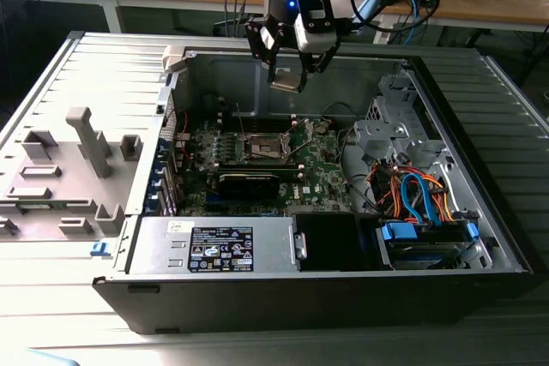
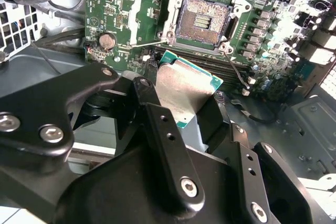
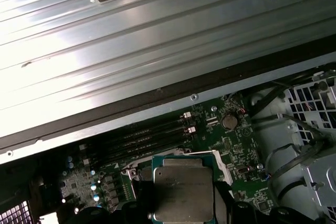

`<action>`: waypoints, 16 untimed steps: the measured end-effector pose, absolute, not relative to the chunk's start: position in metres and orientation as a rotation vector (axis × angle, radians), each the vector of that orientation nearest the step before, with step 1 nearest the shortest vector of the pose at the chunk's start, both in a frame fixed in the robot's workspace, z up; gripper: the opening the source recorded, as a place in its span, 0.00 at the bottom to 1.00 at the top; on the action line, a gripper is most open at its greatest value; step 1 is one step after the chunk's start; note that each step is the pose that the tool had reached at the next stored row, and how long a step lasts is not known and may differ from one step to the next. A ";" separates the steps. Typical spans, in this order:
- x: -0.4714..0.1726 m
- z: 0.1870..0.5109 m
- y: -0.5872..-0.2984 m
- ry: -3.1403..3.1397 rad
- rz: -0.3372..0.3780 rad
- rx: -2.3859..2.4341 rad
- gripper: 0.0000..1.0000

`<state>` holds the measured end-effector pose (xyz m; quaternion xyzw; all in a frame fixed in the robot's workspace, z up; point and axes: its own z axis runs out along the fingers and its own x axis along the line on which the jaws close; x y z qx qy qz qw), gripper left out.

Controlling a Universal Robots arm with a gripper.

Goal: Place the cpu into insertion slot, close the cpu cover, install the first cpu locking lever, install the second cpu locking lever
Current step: 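Place the cpu into insertion slot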

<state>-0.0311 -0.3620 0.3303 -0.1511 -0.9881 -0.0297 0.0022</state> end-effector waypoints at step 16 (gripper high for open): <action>-0.031 0.330 -0.362 -3.096 -0.087 -0.504 0.55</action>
